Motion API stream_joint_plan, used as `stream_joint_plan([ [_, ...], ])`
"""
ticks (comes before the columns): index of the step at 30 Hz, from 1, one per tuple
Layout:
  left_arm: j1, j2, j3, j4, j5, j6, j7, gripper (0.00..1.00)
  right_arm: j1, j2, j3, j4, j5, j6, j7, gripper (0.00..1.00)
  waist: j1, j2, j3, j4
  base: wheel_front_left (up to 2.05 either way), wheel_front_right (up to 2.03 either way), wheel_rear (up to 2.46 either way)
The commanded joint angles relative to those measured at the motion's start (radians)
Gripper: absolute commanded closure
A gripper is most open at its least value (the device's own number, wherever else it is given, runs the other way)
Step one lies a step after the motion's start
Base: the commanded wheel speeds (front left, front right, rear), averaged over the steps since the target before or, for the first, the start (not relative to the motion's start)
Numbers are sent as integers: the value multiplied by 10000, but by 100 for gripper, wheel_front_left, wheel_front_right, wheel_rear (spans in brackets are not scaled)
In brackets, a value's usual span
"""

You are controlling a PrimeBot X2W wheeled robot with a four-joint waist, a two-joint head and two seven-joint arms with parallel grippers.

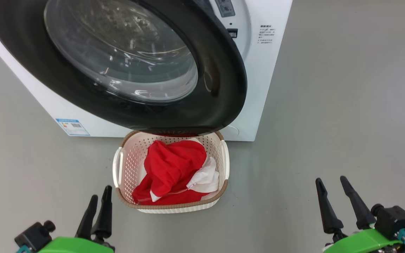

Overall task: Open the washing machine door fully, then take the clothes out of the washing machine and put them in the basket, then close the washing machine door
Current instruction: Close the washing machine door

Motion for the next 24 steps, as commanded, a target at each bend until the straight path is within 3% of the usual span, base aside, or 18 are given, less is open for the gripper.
stream_joint_plan([
  [1,41,184,416,-272,238,-56,-80,0,92,-45,183,-214,-60,67,-65,0,0,0,-48,-28,0,0,0],
  [8,422,73,958,-321,2173,-56,-80,0,202,-45,154,-243,-86,67,-65,0,0,0,-109,-57,0,0,0],
  [16,838,-342,1910,-735,5671,-56,-80,0,255,-45,103,-276,-114,67,-65,0,0,0,-133,-33,0,0,0],
  [24,1141,-812,2625,-1506,8148,-56,-80,0,239,-45,101,-339,-123,67,-65,0,0,0,-112,14,0,0,0],
])
